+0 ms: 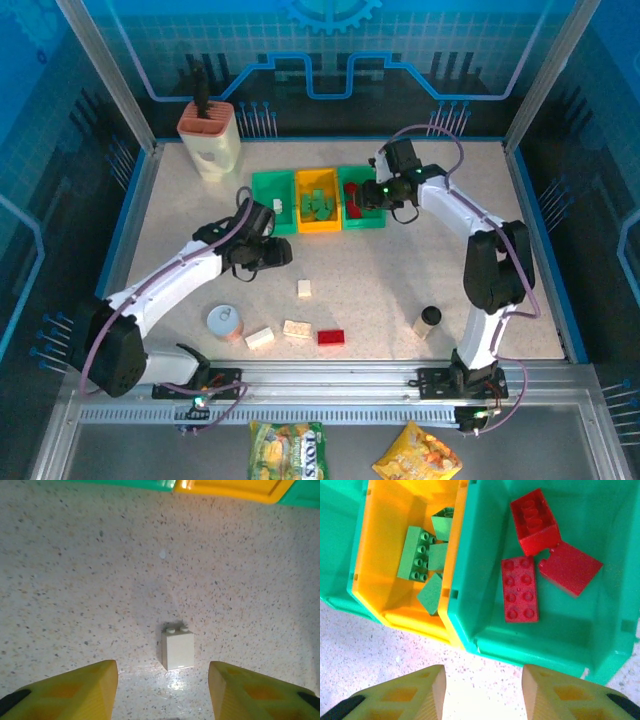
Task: Sort the legos into containers by color
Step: Place the lego in the container, then pick up the lego from the center of the table.
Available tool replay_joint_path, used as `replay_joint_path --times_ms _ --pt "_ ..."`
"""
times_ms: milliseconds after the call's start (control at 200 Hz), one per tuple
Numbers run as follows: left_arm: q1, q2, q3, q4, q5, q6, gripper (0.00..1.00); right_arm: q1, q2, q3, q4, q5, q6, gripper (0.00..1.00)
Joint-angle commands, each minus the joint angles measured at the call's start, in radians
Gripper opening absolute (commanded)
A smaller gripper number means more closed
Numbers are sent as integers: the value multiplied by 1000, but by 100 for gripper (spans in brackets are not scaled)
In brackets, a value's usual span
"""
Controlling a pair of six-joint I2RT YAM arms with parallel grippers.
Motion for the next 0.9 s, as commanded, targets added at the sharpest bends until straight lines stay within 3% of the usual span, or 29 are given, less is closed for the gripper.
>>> replay_joint_path --times_ms 0,420,895 --pt "-53 44 9 -27 -52 -57 52 -5 -70 -45 6 10 6 45" --pt "-211 252 131 -103 -145 -159 52 -11 -173 -172 9 50 -31 45" --pt "-273 459 239 -177 -166 -216 54 -35 -223 -259 34 50 -42 45"
